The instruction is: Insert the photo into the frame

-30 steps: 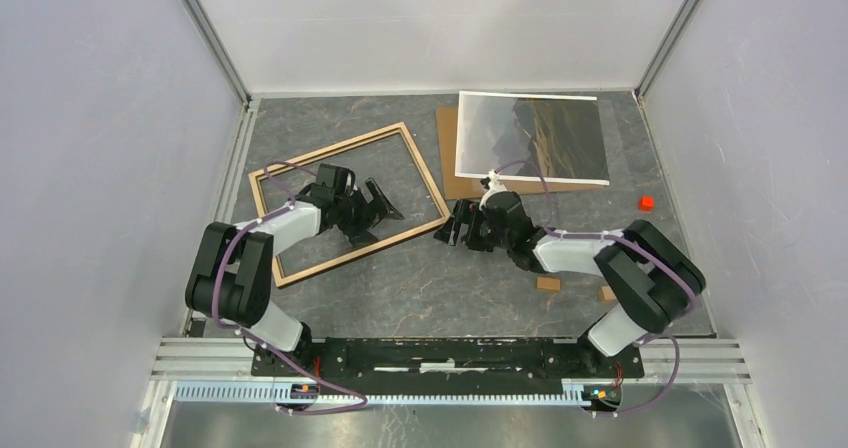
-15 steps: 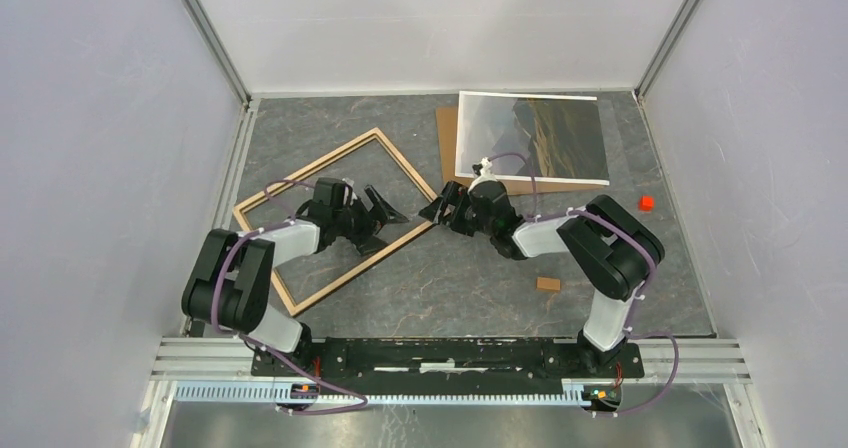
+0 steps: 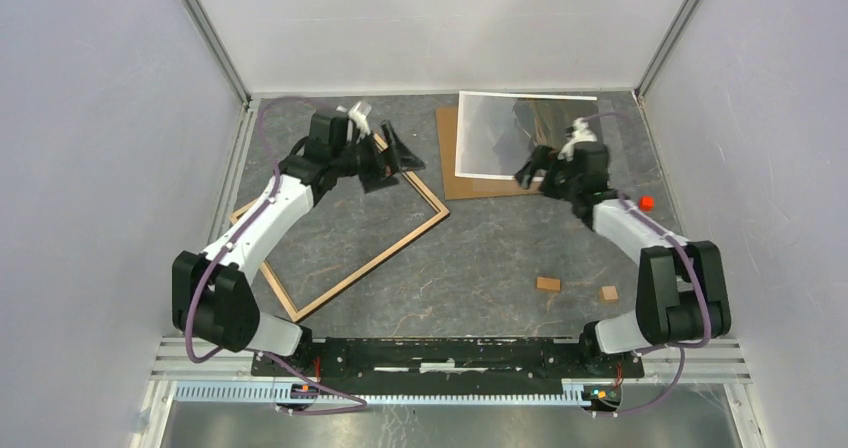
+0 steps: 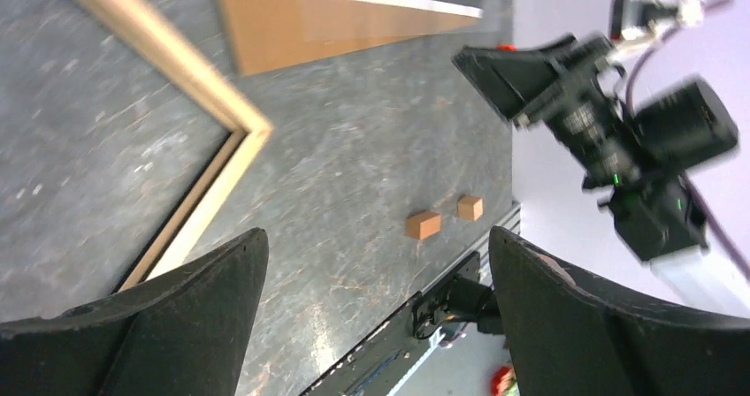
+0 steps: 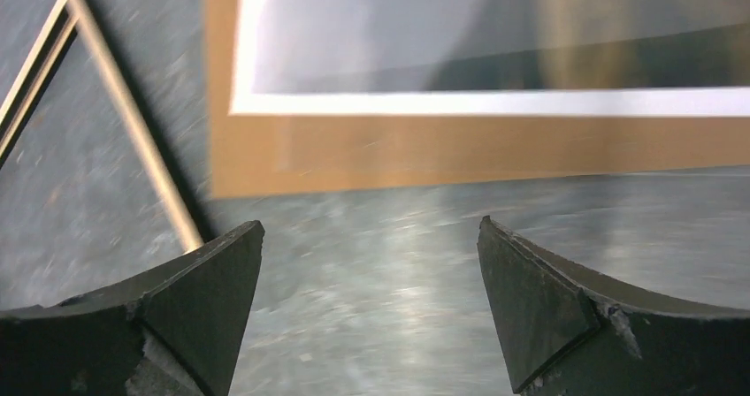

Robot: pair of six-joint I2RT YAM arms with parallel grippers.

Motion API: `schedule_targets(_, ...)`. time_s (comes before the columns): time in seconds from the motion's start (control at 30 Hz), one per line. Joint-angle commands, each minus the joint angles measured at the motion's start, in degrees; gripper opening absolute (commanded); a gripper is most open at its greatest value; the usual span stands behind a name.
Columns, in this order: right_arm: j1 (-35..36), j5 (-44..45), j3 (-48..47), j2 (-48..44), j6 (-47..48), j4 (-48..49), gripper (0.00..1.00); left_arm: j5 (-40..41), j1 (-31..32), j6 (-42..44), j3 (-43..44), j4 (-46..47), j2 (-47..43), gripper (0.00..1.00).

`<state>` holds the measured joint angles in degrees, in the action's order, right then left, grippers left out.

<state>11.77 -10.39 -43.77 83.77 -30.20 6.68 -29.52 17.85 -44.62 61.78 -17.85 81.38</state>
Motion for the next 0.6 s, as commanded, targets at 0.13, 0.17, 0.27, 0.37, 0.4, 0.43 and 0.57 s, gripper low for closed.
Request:
schedule_targets(0.13, -23.3, -11.86, -9.21, 3.64, 10.74, -8.83, 0.97, 4.73, 11.98, 9.15, 21.99, -9.2, 10.39, 1.0)
schedule_targets(0.17, -25.33, -12.67, -10.76, 5.41, 11.29, -9.75, 0.97, 4.14, 13.1, 7.54, 23.25, -7.07, 12.76, 1.0)
schedule_targets(0.27, -30.36, -14.74, -14.51, 10.84, 12.12, -10.65, 0.96, 5.52, 16.61, 3.69, 26.7, -0.94, 20.56, 1.0)
schedule_targets(0.37, -34.01, -16.06, -15.48, 13.81, 11.65, -9.65, 0.96, 8.9, 19.79, 2.37, 32.09, 2.2, 28.53, 1.0)
schedule_targets(0.4, -34.88, -16.15, -15.31, 14.09, 11.33, -8.98, 0.96, 10.24, 20.89, 2.16, 33.59, 3.74, 30.88, 1.0)
schedule_targets(0.43, -35.42, -16.1, -15.27, 14.43, 11.16, -8.23, 0.96, 10.61, 21.52, 1.88, 36.42, 4.12, 34.19, 1.0)
schedule_targets(0.57, -36.2, -13.95, -16.48, 15.94, 10.56, -7.37, 0.96, 10.04, 22.82, 1.22, 49.1, 3.65, 46.03, 1.0)
